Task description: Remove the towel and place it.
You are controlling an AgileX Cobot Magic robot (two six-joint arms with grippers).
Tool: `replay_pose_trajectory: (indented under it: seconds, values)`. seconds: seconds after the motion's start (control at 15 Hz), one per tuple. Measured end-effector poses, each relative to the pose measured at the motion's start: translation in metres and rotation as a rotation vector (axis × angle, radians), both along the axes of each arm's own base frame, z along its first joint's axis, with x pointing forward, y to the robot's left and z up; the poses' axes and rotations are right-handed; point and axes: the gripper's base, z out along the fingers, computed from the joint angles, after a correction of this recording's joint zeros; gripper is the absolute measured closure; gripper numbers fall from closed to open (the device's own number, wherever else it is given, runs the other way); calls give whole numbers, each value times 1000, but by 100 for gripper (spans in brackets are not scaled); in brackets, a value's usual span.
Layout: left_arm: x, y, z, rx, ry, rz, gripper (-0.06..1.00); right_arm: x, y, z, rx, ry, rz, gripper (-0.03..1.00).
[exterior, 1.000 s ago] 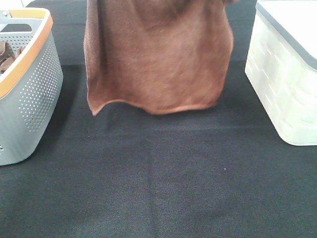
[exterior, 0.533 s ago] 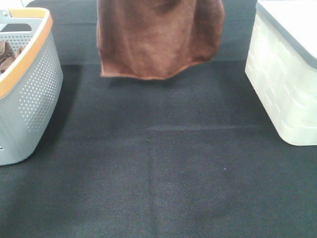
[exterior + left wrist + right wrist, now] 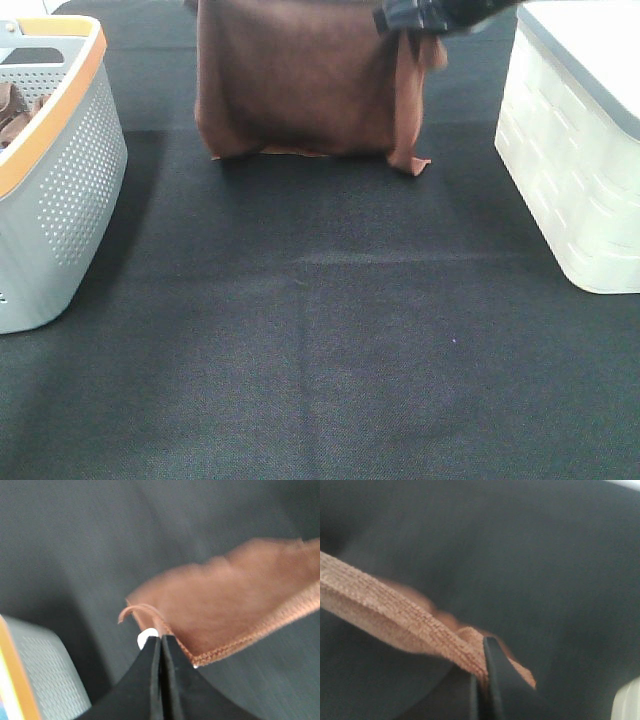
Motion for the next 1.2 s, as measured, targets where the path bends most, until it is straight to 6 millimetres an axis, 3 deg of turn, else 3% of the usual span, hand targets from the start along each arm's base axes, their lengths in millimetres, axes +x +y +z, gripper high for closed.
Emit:
replay_pose_trajectory:
  seconds: [0.2,0.47,0.53,0.73,1.2]
  values:
    - [-5,-5,-14,-32,95,-17,94,-19,-1,-17,-51,272,34,97]
    - [-23,-4,-81,-5,364,-18,94,-39,-2,-26,-67,519,68,97]
    - [-23,-4,-81,-5,364,-18,94,-39,-2,-26,-67,519,68,97]
    - [-48,-1,-95,10,458,-24,94,-54,1,-32,-33,688,94,97]
    - [-98,-13,-139,68,654,-73,94,-81,-4,-70,-30,873,79,97]
